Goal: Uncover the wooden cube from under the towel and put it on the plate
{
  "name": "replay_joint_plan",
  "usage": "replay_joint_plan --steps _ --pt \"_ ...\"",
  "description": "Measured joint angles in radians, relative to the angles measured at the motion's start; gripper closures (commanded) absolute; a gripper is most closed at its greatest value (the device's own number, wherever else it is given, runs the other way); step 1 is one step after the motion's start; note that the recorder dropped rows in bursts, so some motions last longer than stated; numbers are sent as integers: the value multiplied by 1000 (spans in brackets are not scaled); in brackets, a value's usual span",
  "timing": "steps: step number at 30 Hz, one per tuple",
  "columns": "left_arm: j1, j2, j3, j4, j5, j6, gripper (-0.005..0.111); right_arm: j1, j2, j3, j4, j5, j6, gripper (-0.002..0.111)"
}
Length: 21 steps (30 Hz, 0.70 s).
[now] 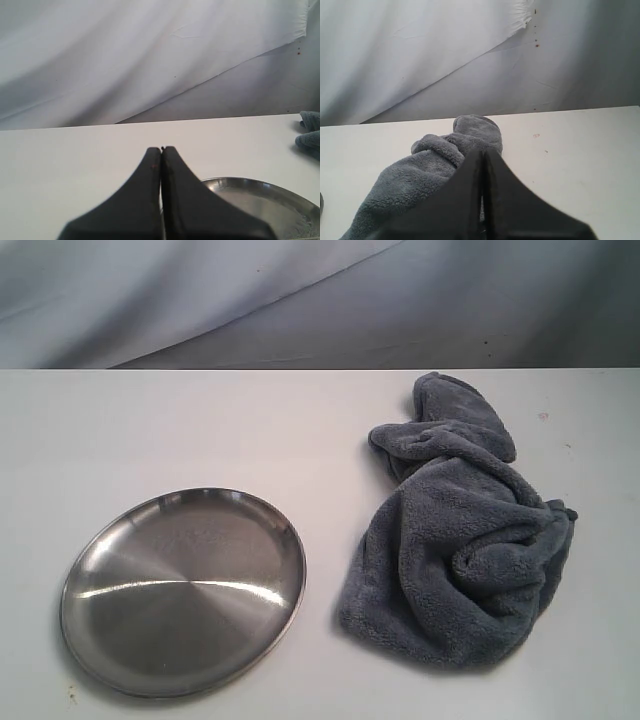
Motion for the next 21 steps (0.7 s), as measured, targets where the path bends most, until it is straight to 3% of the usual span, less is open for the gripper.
replay_joint_plan --steps 4,9,13,17,21 --pt "0 0 0 0 0 0 107 0 0 0 197 -76 87 108" --pt "0 0 0 0 0 0 107 0 67 -104 258 40 67 108" --pt "0 0 0 0 0 0 107 0 269 -246 323 181 -81 108" --pt "0 0 0 0 0 0 107 0 503 -400 511 346 -364 108" --pt "0 0 0 0 0 0 107 0 639 -504 529 458 -435 108"
